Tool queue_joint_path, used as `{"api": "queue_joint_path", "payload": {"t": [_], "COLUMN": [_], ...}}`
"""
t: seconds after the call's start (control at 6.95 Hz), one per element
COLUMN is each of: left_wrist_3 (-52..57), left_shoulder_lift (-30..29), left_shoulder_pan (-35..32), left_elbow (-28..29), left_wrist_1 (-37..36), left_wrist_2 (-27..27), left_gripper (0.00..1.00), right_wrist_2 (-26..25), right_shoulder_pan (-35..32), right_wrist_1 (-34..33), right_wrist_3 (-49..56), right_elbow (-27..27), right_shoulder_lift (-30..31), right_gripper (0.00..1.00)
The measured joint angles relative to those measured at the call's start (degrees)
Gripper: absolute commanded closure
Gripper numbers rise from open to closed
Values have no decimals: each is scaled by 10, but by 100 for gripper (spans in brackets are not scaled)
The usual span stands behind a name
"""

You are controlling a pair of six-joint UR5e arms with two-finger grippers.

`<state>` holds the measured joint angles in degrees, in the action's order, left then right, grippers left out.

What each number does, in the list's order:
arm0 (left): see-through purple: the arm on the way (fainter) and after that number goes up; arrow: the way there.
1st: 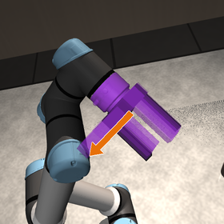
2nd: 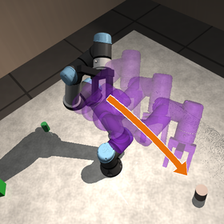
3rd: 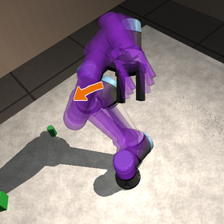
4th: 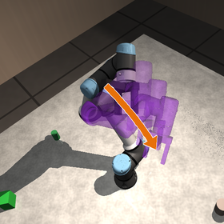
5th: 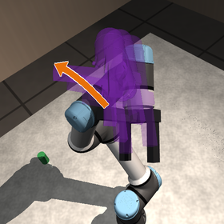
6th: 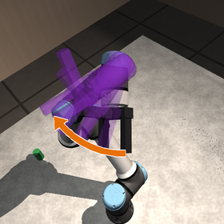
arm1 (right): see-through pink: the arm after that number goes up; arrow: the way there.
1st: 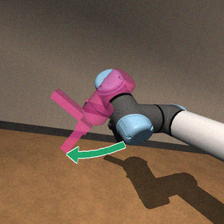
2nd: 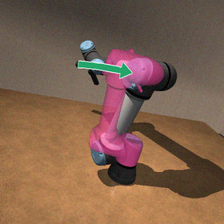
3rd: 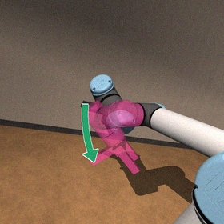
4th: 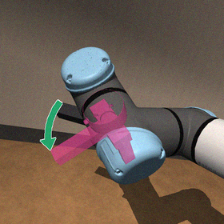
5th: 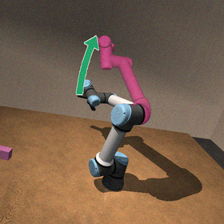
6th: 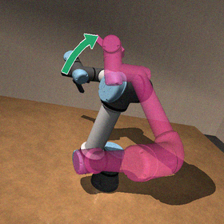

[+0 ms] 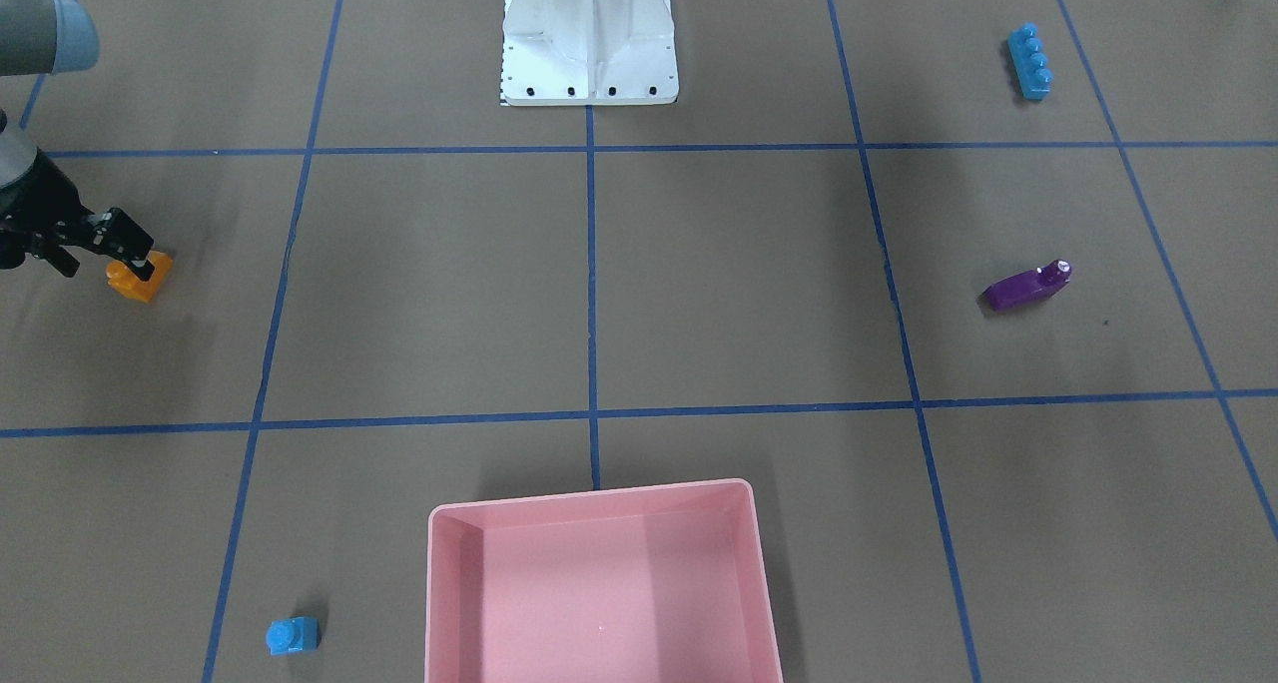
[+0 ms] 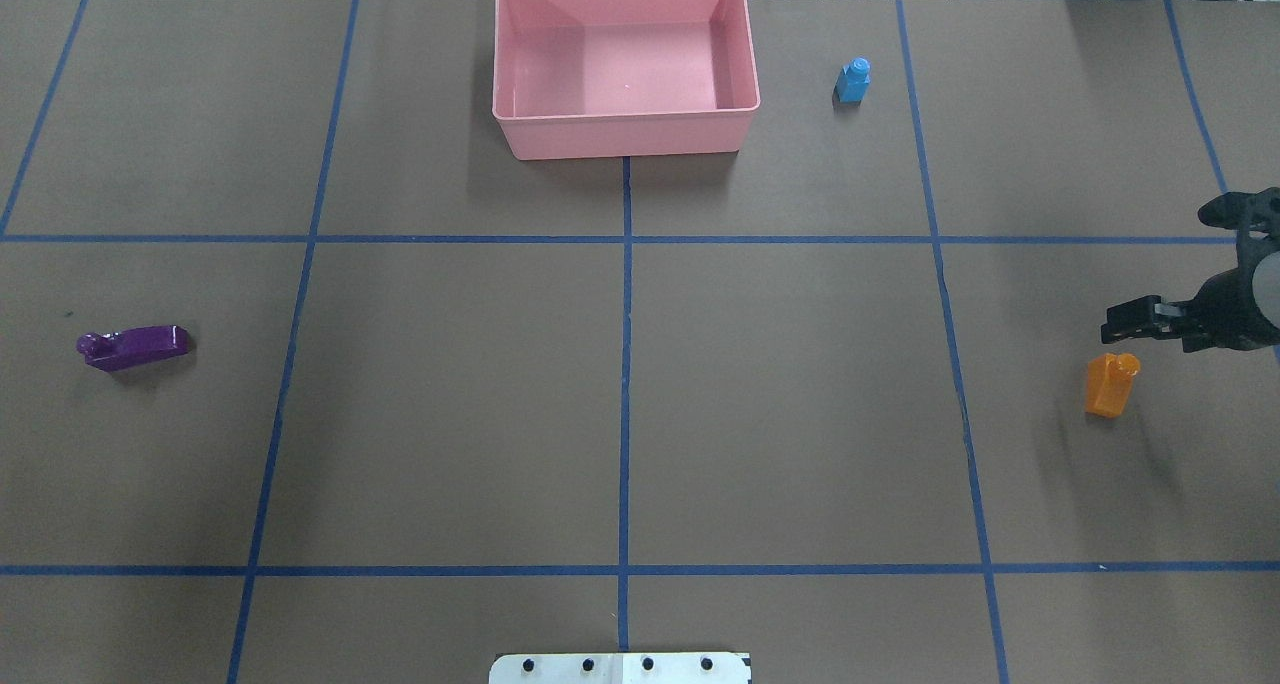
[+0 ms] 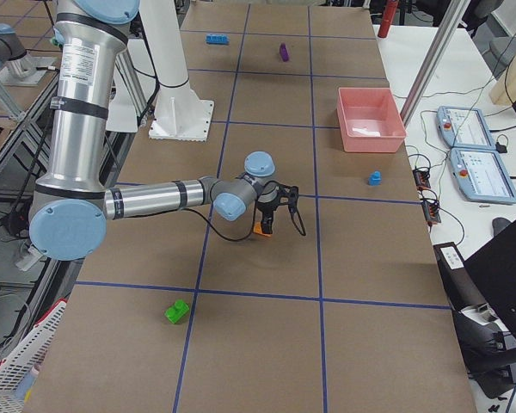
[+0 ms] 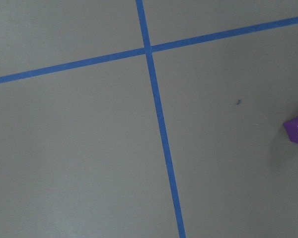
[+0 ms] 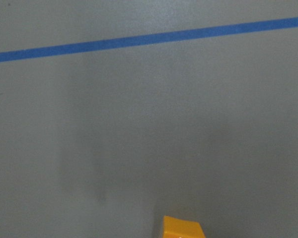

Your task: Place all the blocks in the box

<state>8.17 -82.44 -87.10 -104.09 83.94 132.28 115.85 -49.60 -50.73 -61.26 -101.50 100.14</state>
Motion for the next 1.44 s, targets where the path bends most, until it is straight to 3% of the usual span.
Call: {"api": "queue_joint_path", "payload": {"t": [0.14,0.29,0.43,1.44], "left_wrist_3": [0,0,0,0], "left_shoulder_lift": [0,0,0,-1], "left_shoulder_pan": [0,0,1,1], "left_elbow": [1,2,2,4], "left_wrist_1": [0,0,0,0], "left_wrist_2": [0,0,0,0], "left_gripper": [0,0,0,0], "right_wrist_2": [-13,-20,-23,-19], "right_shoulder_pan": [14,22,25,18], "right_wrist_1": [20,29,31,30], "right_wrist_3": [-14,-19,-20,-20], "right_elbow": [11,15,16,-17], "right_shoulder_lift": [2,7,10,-6], "right_gripper": [13,75,100,100]}}
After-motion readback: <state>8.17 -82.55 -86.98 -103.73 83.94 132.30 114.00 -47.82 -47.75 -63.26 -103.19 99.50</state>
